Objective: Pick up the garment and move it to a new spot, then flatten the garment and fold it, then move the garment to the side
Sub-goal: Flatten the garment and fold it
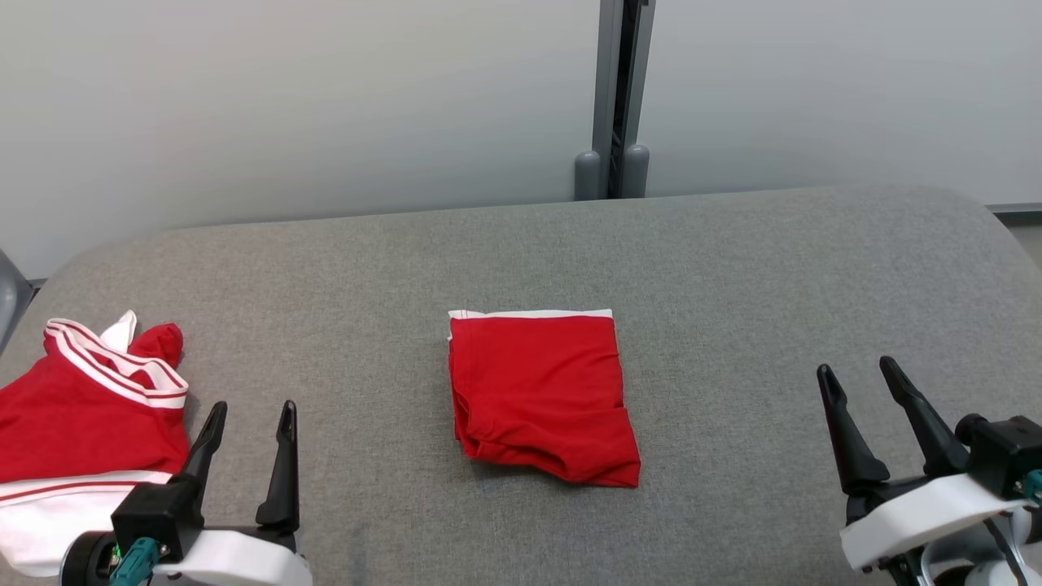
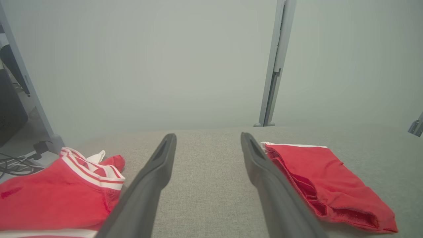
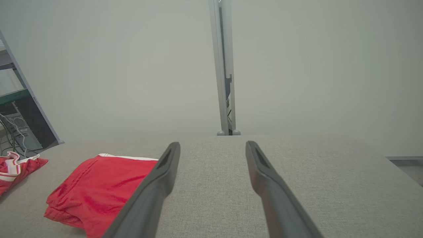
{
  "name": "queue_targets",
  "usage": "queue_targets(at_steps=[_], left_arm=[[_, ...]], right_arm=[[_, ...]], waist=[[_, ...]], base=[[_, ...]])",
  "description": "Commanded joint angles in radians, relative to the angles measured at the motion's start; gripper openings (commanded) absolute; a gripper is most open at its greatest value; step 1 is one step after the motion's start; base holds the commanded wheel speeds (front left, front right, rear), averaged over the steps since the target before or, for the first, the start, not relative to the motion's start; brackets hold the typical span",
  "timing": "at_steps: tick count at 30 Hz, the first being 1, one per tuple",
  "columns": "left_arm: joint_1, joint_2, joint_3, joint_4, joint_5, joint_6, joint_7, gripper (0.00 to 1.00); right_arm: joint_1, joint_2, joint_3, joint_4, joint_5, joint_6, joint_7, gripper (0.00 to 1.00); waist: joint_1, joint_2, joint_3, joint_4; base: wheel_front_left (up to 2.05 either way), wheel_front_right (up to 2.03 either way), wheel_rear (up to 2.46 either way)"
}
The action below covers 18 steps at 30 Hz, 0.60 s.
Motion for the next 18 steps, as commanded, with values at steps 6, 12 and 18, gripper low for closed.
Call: queue_targets(at_steps=[6,12,18], left_arm=[[0.063,0.023,0.007,-0.041,-0.009,0.017,0.024,1.00],[0.075,0.028,0.007,-0.057,-0.009,0.025,0.039,1.00],[0.079,0.031,0.002,-0.072,-0.011,0.032,0.051,1.00]], right_arm=[[0.086,0.023,-0.047,-0.051,-0.013,0.000,0.034,1.00],[0.113,0.038,-0.076,-0.075,-0.020,0.000,0.049,1.00],[0.119,0.047,-0.088,-0.091,-0.030,0.000,0.058,1.00]], waist=[[0.0000,-0.0001,-0.027,0.010],[0.0000,-0.0001,-0.029,0.013],[0.0000,-0.0001,-0.023,0.015]], base=[[0.00,0.00,0.00],[0.00,0.00,0.00],[0.00,0.00,0.00]])
